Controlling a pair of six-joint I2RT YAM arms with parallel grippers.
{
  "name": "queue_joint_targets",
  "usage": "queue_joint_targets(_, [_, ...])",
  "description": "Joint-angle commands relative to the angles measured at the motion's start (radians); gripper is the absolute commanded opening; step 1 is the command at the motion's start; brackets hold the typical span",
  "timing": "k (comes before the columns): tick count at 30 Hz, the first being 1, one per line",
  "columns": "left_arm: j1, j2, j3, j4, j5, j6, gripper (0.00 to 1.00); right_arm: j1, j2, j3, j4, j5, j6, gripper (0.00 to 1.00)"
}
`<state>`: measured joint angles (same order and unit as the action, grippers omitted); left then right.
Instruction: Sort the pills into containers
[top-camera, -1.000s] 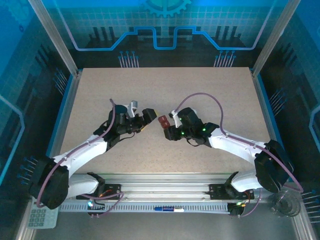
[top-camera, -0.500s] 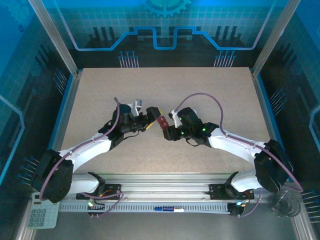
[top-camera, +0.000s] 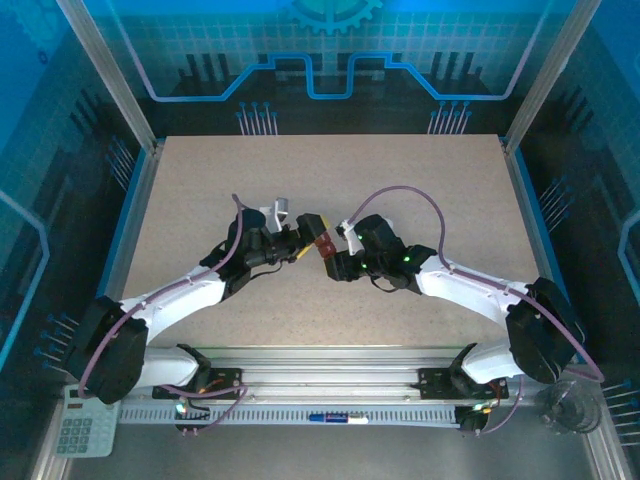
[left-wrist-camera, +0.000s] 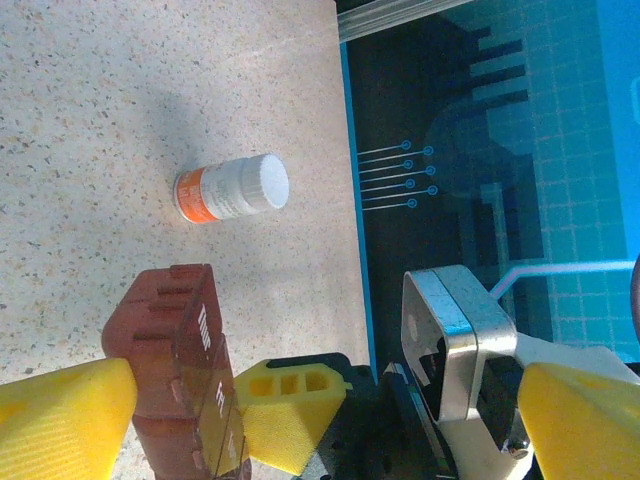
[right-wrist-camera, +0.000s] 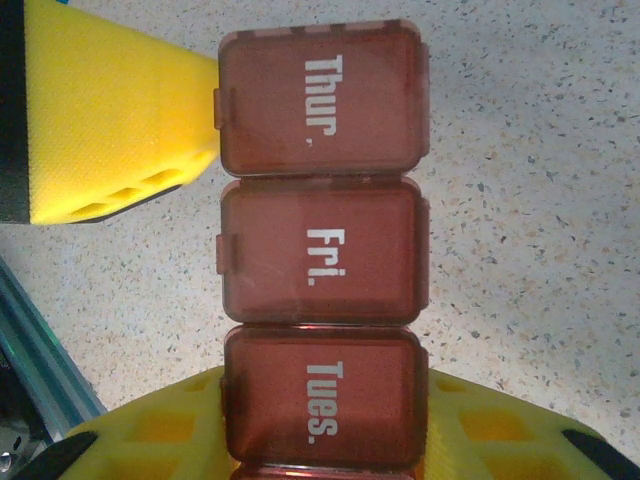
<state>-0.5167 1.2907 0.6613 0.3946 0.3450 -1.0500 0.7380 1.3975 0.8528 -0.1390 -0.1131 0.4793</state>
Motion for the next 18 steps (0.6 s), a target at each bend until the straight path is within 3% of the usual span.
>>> queue_joint_targets(1, [-0.014,0.01,0.032,0.03,-0.003,-0.016,0.99,-0.009,0.013,0.02,0.032,-0.02,0.007,0.3])
queue_joint_targets(18, [-0.032,0.018,0.045,0.041,-0.012,-0.022,0.99,-0.01,0.029,0.007,0.042,-0.028,0.012,0.28])
